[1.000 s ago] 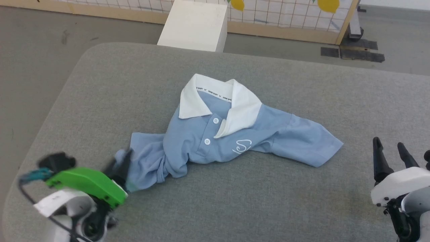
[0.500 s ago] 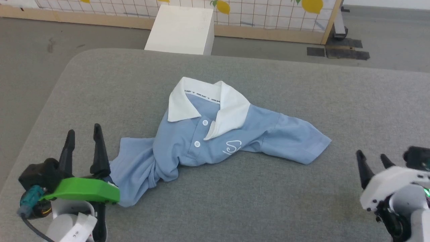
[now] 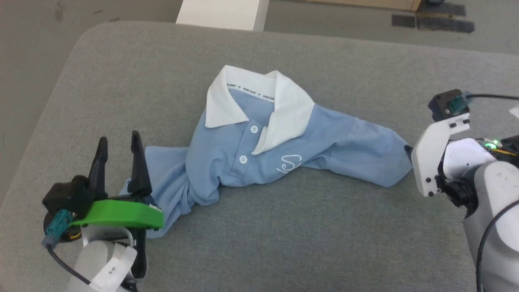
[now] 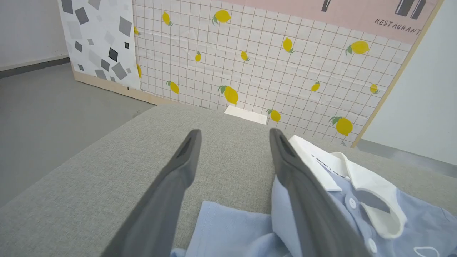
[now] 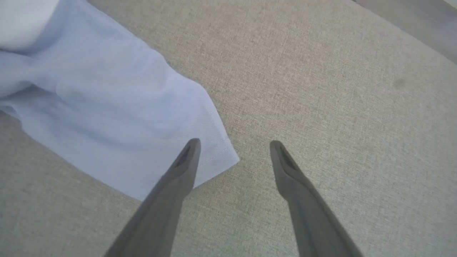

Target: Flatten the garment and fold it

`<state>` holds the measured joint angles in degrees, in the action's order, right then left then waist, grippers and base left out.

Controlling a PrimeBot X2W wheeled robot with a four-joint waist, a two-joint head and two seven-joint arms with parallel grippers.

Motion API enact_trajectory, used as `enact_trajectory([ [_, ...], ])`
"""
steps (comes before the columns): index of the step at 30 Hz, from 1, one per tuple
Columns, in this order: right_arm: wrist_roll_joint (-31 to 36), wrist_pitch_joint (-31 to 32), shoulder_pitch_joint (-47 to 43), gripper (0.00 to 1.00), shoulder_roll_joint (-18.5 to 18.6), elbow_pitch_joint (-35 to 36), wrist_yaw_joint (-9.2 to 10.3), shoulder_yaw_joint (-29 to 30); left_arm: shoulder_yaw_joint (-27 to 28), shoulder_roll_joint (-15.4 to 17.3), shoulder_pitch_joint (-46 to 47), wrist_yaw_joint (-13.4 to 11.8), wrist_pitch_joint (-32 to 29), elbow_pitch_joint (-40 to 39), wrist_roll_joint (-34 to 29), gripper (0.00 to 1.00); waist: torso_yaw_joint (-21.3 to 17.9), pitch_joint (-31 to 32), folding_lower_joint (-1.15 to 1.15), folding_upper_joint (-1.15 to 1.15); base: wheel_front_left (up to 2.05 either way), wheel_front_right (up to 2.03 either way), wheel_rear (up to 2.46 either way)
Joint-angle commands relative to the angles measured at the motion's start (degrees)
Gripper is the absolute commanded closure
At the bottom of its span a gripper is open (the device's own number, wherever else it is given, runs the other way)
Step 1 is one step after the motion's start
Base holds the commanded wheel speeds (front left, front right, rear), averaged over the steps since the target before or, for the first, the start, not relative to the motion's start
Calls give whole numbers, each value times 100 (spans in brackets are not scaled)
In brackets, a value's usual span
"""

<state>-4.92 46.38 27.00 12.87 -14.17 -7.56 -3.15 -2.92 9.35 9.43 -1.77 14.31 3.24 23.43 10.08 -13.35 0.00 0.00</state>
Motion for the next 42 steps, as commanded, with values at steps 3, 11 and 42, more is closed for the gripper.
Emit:
enact_trajectory([
  [3, 6, 398, 233, 0, 248, -184, 8, -405, -10, -77, 189, 46, 55, 30, -82, 0, 259, -374, 0, 0, 0, 0, 0],
  [11, -362, 869, 280, 0, 536, -442, 8, -1306, 49, -169, 278, 125, 66, 96, -168, 0, 263, -486, 0, 0, 0, 0, 0],
  [42, -271, 724, -696, 100, 867, -257, 8, 2095, 133, -60, 108, 183, -110, 217, -279, 0, -350, 92, 0, 0, 0, 0, 0],
])
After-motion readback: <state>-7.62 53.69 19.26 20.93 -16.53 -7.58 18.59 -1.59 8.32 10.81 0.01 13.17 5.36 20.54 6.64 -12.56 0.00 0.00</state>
